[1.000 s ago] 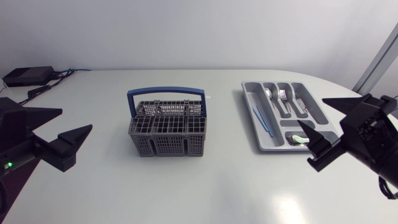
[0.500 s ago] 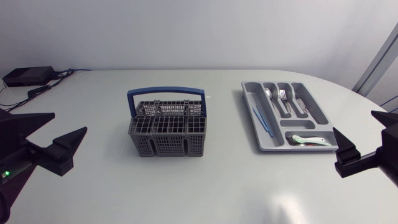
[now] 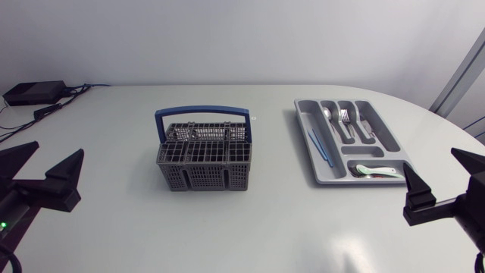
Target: Unload the cutlery basket into the drawer organizer.
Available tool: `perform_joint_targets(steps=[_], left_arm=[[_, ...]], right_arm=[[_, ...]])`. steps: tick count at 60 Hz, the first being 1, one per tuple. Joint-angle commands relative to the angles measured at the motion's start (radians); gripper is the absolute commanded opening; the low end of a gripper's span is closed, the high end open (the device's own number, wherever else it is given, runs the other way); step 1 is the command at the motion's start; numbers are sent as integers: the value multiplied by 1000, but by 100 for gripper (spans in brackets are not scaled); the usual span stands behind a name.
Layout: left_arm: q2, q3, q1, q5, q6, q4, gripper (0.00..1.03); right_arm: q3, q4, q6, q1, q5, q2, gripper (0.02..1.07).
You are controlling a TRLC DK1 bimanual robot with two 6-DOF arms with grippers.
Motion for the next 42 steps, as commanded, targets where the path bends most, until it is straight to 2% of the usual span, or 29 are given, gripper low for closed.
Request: perform_joint_targets(steps=[1, 42], left_arm=[[-25, -49, -8, -13, -43, 25, 99], [-198, -286, -52, -63, -177, 175, 99]], right_arm=[[-44, 23, 76, 24, 19, -19, 103], [-208, 149, 418, 201, 174, -140, 103]])
